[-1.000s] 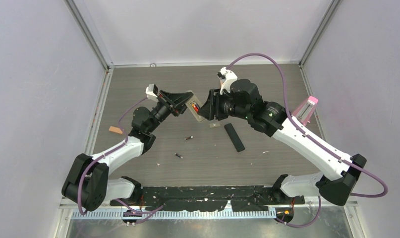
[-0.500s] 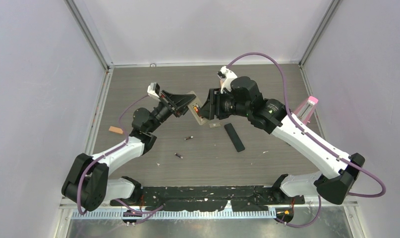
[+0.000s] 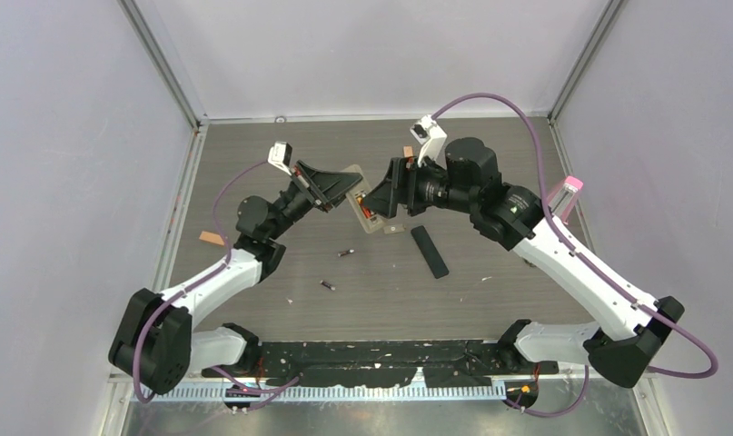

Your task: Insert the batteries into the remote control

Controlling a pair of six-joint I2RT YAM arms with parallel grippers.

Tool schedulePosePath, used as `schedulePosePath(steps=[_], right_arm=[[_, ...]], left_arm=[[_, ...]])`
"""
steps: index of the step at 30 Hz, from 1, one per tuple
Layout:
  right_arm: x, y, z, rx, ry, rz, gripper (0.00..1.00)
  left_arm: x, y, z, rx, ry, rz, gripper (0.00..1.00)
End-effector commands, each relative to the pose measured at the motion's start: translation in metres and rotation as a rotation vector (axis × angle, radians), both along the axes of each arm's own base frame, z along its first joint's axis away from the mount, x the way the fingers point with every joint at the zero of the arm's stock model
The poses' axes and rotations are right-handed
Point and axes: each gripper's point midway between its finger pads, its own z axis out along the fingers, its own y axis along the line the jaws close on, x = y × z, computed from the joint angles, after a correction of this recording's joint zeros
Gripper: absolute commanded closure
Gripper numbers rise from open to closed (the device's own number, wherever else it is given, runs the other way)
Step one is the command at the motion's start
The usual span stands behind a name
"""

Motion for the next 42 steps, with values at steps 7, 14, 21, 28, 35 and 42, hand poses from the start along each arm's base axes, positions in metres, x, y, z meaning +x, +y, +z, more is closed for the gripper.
schedulePosePath(steps=[7,14,21,28,35,42], right_arm=[[-0.019,0.034,0.014,0.124,-0.054,0.253,0.15],[-0.023,0.047,0.008,0.157,-0.024,0.332,0.27],[-0.024,0.053,-0.001,0.172,0.033,0.37,0.57],[-0.025,0.053,-0.01,0.215,0.087,0.409,0.8],[-0.03,0.056,-0.016,0.239,0.145,0.499,0.84],[-0.034,0.054,-0.024,0.245,0.197,0.574,0.84]], left_arm=[[-0.029,0.001,0.056,-0.002,-0.256,-0.035,1.0],[-0.036,0.0,0.059,0.0,-0.277,-0.063,1.0],[-0.036,0.004,0.059,0.009,-0.273,-0.056,1.0],[-0.036,0.008,0.052,0.044,-0.275,-0.042,0.87],[-0.034,0.011,0.041,0.093,-0.276,-0.039,0.57],[-0.033,0.016,0.028,0.144,-0.282,-0.064,0.59]])
